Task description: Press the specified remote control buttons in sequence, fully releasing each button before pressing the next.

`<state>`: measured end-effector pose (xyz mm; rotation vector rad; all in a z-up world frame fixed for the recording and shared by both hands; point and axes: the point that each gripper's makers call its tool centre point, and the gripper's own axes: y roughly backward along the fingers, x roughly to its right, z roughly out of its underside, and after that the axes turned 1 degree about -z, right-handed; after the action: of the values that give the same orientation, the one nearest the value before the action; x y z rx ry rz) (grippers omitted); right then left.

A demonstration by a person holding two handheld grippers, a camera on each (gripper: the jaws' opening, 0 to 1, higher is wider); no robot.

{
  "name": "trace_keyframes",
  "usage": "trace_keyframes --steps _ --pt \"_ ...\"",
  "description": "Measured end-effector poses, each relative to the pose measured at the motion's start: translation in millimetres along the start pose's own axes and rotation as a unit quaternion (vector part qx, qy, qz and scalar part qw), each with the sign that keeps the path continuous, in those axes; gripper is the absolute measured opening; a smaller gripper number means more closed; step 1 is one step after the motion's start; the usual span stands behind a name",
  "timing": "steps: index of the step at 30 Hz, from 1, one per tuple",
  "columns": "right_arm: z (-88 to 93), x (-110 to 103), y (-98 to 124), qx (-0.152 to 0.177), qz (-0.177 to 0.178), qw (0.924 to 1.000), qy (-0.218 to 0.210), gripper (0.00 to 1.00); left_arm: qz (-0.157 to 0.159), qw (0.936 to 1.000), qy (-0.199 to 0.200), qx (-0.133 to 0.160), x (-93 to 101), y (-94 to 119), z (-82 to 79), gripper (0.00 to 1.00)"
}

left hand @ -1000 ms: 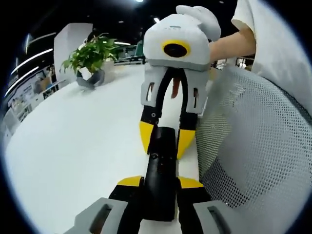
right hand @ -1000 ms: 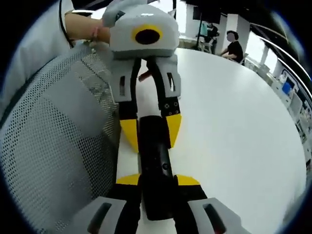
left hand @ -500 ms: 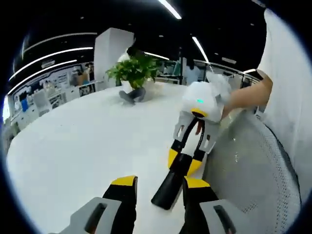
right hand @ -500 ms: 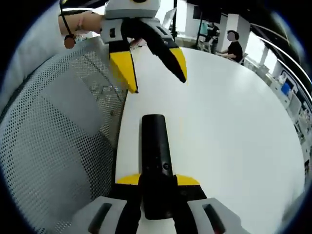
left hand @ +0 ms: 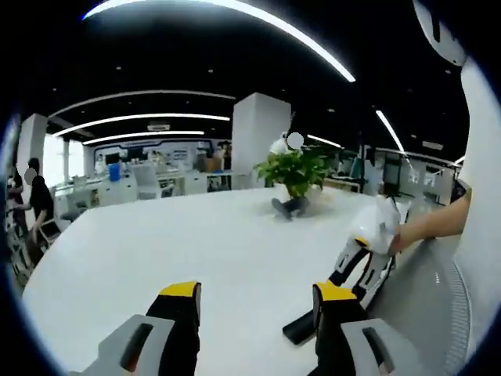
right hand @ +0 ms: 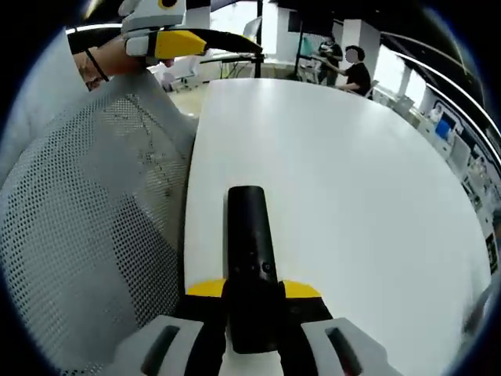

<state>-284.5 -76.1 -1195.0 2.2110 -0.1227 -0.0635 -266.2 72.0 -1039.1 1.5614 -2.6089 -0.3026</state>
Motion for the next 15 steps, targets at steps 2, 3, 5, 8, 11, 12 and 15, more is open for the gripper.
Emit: trace_keyframes --steps 2,3,5,8,11,12,15 --pt "0.2 0.2 -0.1 0.004 0.002 1.0 -0.004 0.22 -0.033 0.9993 0.008 0.018 -7.9 -0.1 -1.9 0.76" --pt "0.2 0.3 -0.2 0.008 0.004 0.9999 -0.007 0.22 -0.044 0.9987 0.005 0.025 -12.5 0.8 -2.8 0.79" --pt "0.3 0.4 0.0 0.016 0.008 0.9998 -0.01 0.22 -0.064 0.997 0.006 0.044 -19.1 3.4 -7.6 0.84" --pt "-0.1 0.5 -0.2 0.027 0.012 0.9994 -0.019 0.22 -0.092 0.9928 0.033 0.069 -30.5 8.8 -10.1 0.94" --pt "-0.5 0.2 -0.1 0.03 0.014 0.9993 -0.019 0.22 -0.112 0.9908 0.046 0.06 -42.9 13.9 1.5 1.0" --pt "-0.8 0.4 -0.3 0.033 0.015 0.9991 -0.022 0.22 -0.108 0.9909 0.055 0.057 -43.9 15.1 5.6 1.0" --pt "-1.0 0.7 -0.7 0.034 0.017 0.999 -0.024 0.23 -0.102 0.9909 0.065 0.059 -45.6 17.7 9.3 1.0"
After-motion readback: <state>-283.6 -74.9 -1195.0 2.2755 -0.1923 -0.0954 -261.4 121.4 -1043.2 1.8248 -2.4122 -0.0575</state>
